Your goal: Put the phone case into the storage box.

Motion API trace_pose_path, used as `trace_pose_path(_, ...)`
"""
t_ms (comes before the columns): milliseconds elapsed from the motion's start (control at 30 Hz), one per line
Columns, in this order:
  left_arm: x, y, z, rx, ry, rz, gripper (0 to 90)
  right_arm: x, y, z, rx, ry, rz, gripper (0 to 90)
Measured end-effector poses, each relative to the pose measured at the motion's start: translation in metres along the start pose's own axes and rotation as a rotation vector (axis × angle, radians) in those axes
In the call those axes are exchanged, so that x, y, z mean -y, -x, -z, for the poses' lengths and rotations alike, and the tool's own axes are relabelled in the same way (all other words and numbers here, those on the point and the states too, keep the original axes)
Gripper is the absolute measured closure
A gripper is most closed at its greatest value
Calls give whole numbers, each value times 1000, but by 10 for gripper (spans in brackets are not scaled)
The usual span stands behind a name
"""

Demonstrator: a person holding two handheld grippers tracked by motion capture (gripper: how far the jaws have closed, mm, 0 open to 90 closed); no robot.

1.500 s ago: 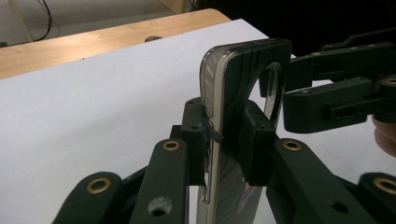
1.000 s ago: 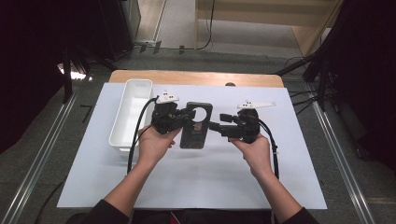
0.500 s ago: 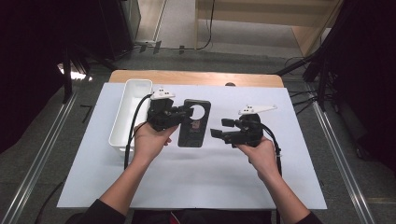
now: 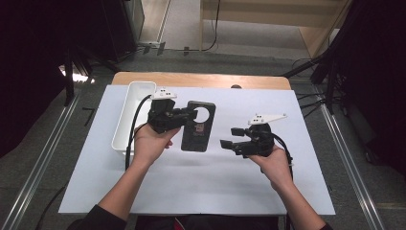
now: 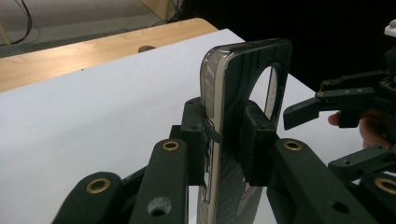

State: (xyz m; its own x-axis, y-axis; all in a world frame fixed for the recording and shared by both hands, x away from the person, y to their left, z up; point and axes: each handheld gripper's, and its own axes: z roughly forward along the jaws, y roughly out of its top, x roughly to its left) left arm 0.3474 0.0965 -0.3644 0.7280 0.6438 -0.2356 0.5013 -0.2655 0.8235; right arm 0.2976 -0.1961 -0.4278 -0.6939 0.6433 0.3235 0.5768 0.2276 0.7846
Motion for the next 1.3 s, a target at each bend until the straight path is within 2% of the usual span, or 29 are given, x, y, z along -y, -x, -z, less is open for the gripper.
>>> trace_pose_path(267, -1, -3, 2, 3, 4, 4, 744, 14, -2, 6, 2, -6, 20, 249)
trace_pose_path(700, -3, -7, 8, 2, 15, 4, 744, 39, -4, 16, 7, -21, 24, 250)
trace_pose_path(933, -4, -9, 10, 10, 21, 9, 743, 53, -1, 26, 15, -12, 7, 250)
trace_pose_path(1067, -5, -10, 12, 31, 12, 6, 742, 61, 0, 32, 23, -14, -8, 250)
trace_pose_path(1300, -7, -12, 14, 28, 7, 0, 742, 72, 3, 43, 46, -2, -21, 250)
